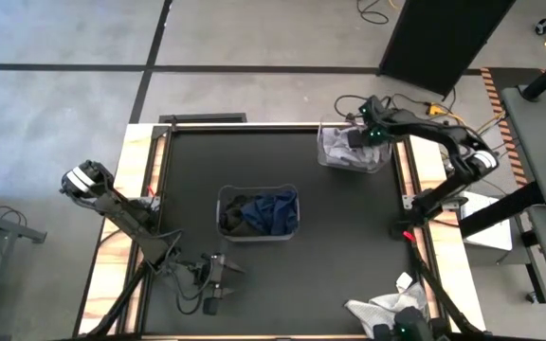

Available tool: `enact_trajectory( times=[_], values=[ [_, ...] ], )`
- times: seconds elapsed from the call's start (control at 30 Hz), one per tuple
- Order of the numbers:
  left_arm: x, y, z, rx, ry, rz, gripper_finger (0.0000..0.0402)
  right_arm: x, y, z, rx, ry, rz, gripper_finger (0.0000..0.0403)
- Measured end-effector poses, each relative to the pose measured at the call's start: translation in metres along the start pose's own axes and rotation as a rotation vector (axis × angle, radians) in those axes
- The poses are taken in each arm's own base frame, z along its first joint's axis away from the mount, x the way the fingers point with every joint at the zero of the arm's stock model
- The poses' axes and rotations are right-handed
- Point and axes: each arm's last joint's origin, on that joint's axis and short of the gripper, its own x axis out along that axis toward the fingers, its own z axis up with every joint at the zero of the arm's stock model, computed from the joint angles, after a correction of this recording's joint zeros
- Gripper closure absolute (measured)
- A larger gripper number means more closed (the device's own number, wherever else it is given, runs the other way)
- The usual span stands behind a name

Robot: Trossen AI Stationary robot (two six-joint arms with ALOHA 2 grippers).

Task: Sort towels by color in basket
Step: Put the gray towel into the top right transparent bin

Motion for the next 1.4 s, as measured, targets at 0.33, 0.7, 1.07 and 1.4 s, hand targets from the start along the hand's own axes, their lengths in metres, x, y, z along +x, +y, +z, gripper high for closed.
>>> enact_trajectory(
  times=[0.33,0.7,1.07,1.4],
  values=[
    [0.0,0.0,0.0,-0.002,0.0,0.0,0.0217,-0.057,0.005,0.004,-0.01,-0.071,-0.04,0.0219],
    [0.0,0.0,-0.001,-0.018,0.007,0.002,0.0217,-0.104,0.023,0.007,-0.02,-0.248,0.059,0.0223],
    [0.0,0.0,-0.001,-0.018,0.009,0.002,0.0217,-0.001,0.039,0.003,-0.076,-0.007,-0.205,0.0259],
    [-0.001,-0.001,-0.001,-0.035,0.009,-0.004,0.0217,0.038,0.044,-0.005,-0.11,0.101,-0.302,0.0236]
  ],
)
